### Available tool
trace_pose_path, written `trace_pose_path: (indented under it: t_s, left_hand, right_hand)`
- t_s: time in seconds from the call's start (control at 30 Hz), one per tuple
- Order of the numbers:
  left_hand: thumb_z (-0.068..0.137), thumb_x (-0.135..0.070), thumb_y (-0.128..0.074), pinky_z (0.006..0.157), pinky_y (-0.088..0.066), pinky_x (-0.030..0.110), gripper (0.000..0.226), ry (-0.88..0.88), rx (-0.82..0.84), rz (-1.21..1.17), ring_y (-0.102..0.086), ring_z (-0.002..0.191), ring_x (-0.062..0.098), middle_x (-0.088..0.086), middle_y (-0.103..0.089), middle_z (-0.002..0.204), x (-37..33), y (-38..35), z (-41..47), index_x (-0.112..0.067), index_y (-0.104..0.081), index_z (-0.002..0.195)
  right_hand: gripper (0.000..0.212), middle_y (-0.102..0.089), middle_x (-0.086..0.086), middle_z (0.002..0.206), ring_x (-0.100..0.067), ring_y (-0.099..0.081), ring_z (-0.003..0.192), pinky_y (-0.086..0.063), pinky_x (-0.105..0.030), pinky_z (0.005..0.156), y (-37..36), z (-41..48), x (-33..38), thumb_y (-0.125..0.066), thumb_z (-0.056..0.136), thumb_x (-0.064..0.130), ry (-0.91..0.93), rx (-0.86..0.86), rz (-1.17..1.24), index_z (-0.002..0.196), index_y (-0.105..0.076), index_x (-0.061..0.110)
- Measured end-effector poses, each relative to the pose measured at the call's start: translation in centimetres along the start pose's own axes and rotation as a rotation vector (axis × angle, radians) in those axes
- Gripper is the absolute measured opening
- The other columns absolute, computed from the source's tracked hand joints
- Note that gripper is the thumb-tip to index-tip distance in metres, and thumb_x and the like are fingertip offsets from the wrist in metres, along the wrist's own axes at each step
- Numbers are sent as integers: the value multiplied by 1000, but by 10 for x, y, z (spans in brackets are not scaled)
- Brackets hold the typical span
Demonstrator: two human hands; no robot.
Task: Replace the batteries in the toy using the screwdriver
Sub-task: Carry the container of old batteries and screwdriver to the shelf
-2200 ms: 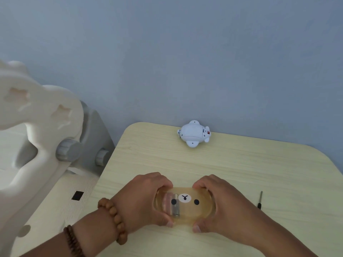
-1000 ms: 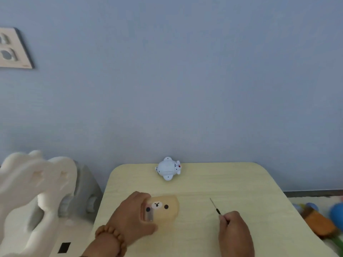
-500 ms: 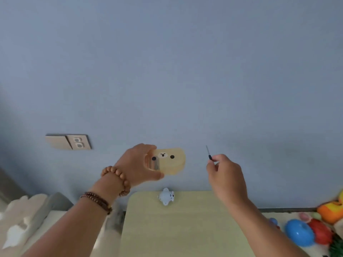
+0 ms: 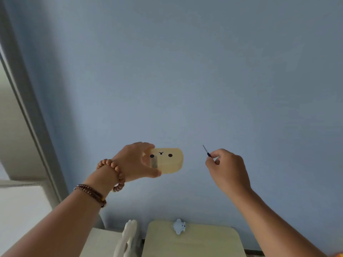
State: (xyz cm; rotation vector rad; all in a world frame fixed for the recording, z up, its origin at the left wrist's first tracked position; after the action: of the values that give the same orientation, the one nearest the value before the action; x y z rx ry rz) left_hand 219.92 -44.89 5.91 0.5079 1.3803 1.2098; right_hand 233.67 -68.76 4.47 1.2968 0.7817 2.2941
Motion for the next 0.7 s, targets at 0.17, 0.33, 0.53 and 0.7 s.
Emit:
trace_pose_path:
  t_s: [0.17, 0.33, 0.53, 0.7]
  left_hand:
    - [61, -53, -81, 73, -56, 25, 75, 32, -31, 13, -60, 93, 6, -16, -59, 111, 9, 29, -37, -35, -53, 128]
    - [58, -56, -80, 75, -47, 23, 69, 109, -92, 55, -59, 93, 8, -16, -61, 105, 30, 56, -79, -34, -57, 119]
    - [55, -64, -72, 64, -49, 21, 56, 349, -208, 154, -61, 83, 10, -13, -63, 91, 71, 119, -174, -33, -59, 101]
    - [61, -54, -80, 78, -54, 28, 63, 631, -395, 242, -59, 93, 11, -11, -63, 104, 88, 189, -307, -28, -61, 115]
  right_hand:
    - [8, -68, 7, 65, -18, -63, 58, -49, -29, 52, 0, -26, 31, -62, 88, 29, 37, 34, 8, 88, -69, 25]
    - [8, -67, 10, 65, -16, -64, 59, -44, -25, 51, -14, -51, 65, -62, 88, 28, 106, 106, 25, 89, -70, 25]
    - [8, -66, 9, 63, -16, -64, 58, -47, -27, 50, -57, -80, 162, -61, 88, 28, 321, 268, 139, 86, -68, 27]
    - [10, -71, 5, 65, -20, -63, 57, -48, -27, 50, -96, -146, 277, -63, 88, 30, 602, 428, 296, 88, -70, 23]
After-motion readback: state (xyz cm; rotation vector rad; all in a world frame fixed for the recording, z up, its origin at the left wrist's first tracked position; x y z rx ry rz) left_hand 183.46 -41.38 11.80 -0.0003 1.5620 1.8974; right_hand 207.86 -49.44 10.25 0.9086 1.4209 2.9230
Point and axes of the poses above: each hand's wrist, its own z-axis towards the middle knuckle, its own y-axis out of the back of the hand, x = y × z, the point moved 8 cm from there along z, towards the middle knuckle
